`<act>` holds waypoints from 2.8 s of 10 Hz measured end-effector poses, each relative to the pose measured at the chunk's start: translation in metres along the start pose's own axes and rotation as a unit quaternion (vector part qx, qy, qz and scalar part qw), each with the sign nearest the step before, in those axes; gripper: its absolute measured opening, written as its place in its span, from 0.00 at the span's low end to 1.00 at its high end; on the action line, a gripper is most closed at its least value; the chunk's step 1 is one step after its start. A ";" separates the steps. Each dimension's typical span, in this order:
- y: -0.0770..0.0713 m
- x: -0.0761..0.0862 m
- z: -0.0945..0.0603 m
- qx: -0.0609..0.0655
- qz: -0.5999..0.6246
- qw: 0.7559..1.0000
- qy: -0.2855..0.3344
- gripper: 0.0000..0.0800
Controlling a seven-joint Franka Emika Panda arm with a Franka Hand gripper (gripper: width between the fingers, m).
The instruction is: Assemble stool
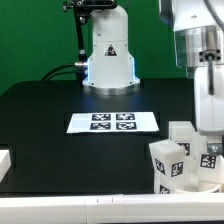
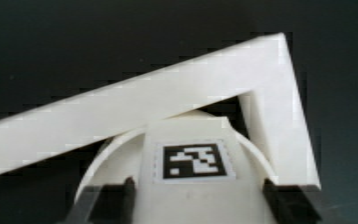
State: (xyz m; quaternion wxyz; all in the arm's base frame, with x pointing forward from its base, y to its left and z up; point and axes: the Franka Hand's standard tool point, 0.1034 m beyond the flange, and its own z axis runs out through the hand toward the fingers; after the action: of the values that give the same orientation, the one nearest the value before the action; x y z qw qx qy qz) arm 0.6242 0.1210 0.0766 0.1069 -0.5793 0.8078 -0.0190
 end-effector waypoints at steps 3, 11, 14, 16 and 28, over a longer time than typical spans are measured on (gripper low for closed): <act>0.001 -0.001 0.001 -0.001 -0.015 1.000 0.001 0.69; -0.005 -0.008 -0.027 -0.020 -0.496 0.868 -0.017 0.81; -0.010 -0.012 -0.028 -0.039 -0.743 0.667 -0.031 0.81; -0.012 -0.009 -0.027 -0.040 -0.781 0.622 -0.028 0.81; -0.011 0.005 0.002 -0.069 -0.939 0.338 -0.001 0.81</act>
Offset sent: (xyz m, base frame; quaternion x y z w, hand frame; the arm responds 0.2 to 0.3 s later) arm -0.0100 0.0115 0.0080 -0.0902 -0.0249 -0.2578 0.9617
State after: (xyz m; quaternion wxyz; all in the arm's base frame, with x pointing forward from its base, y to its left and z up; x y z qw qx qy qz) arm 0.6332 0.1128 0.0756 -0.0214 -0.9615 -0.2693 -0.0502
